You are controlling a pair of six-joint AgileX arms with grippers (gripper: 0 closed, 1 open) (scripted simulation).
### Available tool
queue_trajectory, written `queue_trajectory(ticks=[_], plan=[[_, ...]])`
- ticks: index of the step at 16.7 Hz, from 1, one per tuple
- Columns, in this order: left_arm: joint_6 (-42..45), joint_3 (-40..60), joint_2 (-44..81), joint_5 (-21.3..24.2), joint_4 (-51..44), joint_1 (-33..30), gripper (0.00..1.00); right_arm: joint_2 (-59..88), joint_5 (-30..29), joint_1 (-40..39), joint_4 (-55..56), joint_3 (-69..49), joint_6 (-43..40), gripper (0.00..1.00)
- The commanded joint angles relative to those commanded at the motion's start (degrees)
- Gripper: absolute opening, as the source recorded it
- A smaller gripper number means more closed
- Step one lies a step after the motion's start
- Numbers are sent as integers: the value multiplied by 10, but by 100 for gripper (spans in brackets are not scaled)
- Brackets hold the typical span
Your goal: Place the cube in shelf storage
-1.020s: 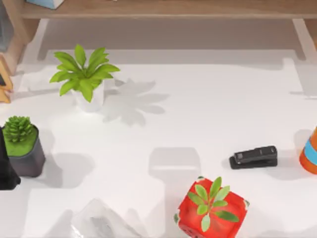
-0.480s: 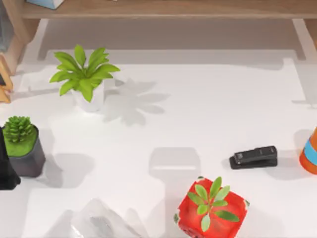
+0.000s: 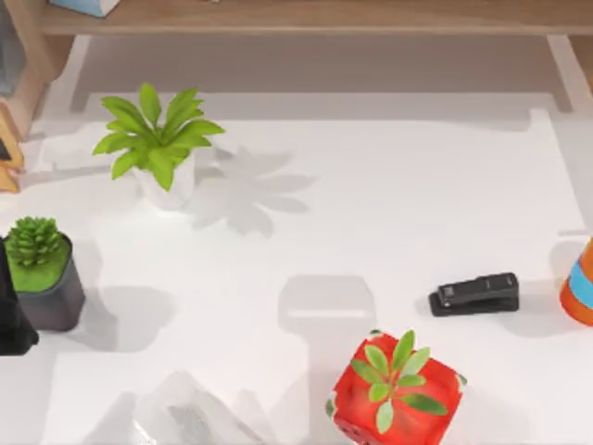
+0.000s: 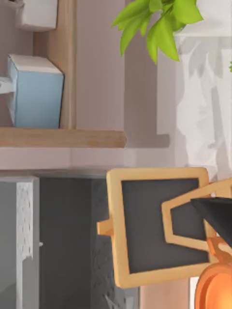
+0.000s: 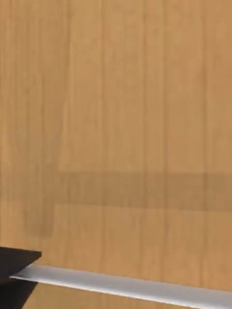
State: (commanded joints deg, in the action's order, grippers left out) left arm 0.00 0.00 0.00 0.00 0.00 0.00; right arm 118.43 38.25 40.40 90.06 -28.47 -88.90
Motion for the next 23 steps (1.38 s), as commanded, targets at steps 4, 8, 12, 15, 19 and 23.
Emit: queue_trajectory(ticks=[4, 8, 12, 15, 19, 23], plan=[[0, 0, 0, 0, 0, 0, 100, -3, 4, 4, 5, 6, 0, 0], [0, 0, 0, 0, 0, 0, 100, -3, 4, 4, 5, 6, 0, 30], [0, 0, 0, 0, 0, 0, 100, -3, 4, 4, 5, 6, 0, 60], [0, 0, 0, 0, 0, 0, 100, -3, 4, 4, 5, 6, 0, 83], [0, 0, 0, 0, 0, 0, 100, -3, 4, 4, 5, 6, 0, 100], [0, 0, 0, 0, 0, 0, 100, -3, 4, 4, 5, 6, 0, 100]])
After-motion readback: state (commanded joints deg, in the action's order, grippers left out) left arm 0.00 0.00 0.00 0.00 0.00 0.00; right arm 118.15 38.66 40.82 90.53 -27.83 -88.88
